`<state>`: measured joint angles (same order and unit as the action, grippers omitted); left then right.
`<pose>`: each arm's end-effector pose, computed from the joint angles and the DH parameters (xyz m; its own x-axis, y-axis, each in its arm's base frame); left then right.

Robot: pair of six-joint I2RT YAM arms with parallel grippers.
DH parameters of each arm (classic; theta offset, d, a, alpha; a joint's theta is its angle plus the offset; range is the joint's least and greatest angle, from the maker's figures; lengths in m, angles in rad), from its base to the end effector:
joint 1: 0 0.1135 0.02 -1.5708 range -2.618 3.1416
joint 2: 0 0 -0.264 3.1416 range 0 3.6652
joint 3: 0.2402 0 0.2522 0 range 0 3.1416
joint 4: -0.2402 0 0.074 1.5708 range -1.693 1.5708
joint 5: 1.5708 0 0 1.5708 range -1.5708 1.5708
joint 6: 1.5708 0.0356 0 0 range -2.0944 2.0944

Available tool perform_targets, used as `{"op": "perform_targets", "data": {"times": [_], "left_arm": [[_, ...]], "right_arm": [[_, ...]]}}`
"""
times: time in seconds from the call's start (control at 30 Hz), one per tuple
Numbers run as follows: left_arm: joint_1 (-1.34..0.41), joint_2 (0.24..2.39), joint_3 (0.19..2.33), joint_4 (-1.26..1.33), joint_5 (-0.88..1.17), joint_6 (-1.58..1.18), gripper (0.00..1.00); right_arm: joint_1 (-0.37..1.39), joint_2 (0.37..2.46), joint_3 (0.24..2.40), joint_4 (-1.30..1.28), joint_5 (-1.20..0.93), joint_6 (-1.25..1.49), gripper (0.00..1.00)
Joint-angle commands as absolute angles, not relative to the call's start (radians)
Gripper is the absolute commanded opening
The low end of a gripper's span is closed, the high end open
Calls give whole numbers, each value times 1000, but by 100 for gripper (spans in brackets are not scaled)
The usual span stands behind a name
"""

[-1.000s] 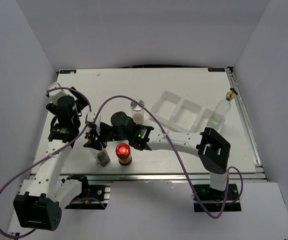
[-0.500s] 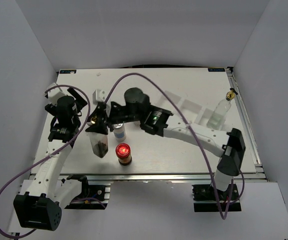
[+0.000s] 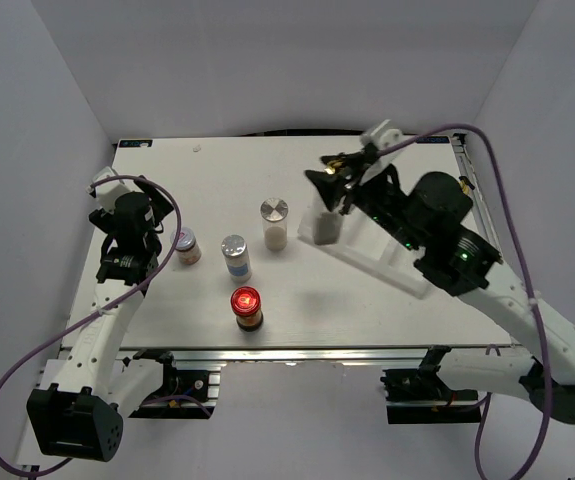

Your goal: Organize the condiment bottles

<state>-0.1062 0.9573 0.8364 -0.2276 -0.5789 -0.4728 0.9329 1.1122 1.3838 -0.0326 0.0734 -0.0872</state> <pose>0.2168 -0.0035 0.3239 -0.1099 -0.3716 -0.9219 -0.5308 0.8061 -0.2617 0.1387 0.1827 0.4997 0.2065 0.1328 -0.9694 -0.7436 0.6652 -0.0673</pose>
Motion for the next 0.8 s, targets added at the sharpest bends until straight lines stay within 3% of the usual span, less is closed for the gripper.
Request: {"op": "perform_targets", "data": {"times": [0.0, 0.27, 0.57, 0.77], "left_arm": [[-103, 943, 828, -232, -600, -483, 98], [-104, 969, 834, -235, -603, -494, 98], [-104, 996, 839, -238, -597, -495, 98], [-104, 983, 833, -241, -609, -495, 98]], "right_arm": [[905, 1005, 1319, -89, 515, -46, 0], [871, 801, 1102, -156, 978, 40, 0], [787, 791, 986, -28, 1031, -31, 0], [602, 839, 966, -28, 849, -8, 0]]}}
